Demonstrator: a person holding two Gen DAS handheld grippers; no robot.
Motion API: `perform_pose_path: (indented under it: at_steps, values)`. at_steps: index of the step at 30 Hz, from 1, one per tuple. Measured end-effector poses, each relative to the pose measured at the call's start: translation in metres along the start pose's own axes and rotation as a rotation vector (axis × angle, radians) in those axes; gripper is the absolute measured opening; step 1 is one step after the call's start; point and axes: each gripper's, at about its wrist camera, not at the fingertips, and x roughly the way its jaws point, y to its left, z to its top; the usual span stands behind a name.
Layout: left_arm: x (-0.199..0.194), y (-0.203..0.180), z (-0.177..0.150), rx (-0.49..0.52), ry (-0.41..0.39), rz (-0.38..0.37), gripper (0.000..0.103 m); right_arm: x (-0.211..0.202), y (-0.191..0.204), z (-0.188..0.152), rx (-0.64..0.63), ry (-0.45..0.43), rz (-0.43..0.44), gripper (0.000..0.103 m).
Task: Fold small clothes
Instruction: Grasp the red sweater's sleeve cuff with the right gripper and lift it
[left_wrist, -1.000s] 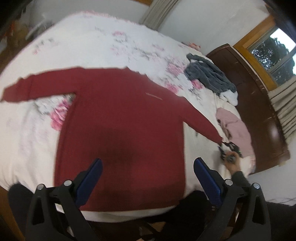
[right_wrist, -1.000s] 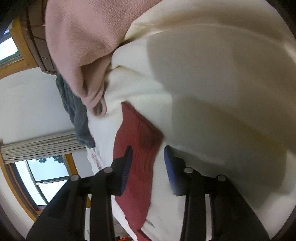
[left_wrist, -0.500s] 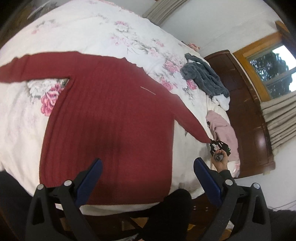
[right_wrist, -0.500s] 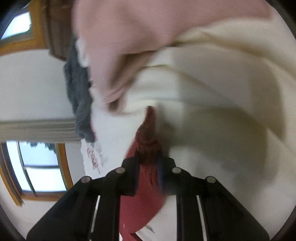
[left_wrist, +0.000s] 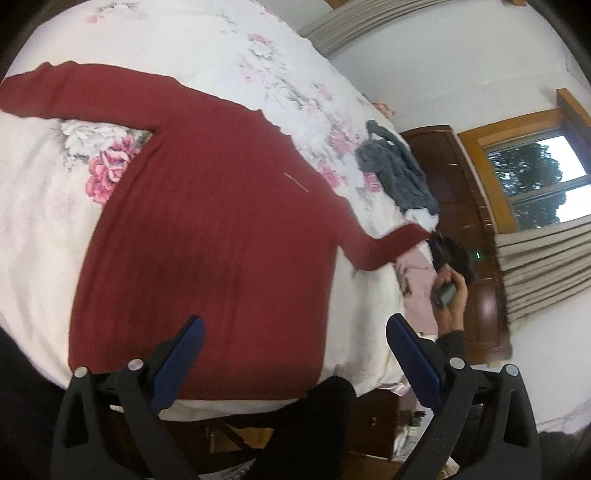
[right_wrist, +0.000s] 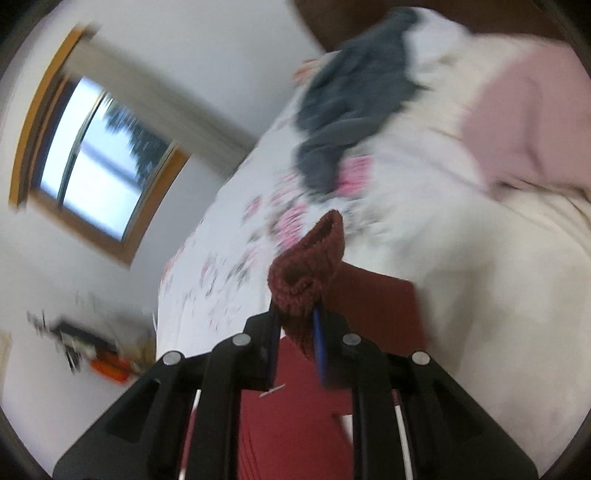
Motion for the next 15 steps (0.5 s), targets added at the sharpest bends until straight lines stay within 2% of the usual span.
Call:
perform_pose_path:
  at_steps: [3, 9, 15]
  values:
    - [-0.002, 0.001, 0.008, 0.024, -0.004, -0.005, 0.099, 0.026, 0.051, -0.019, -0.112, 0.042, 0.005, 0.014]
    - [-0.001, -0.005, 0.032, 0.068, -0.033, -0.022, 0.099, 0.086, 0.132, -0.085, -0.325, 0.137, -0.005, 0.014]
    - [0.017, -0.014, 0.064, 0.105, -0.028, -0.031, 0.099, 0.161, 0.174, -0.178, -0.534, 0.252, -0.114, 0.014]
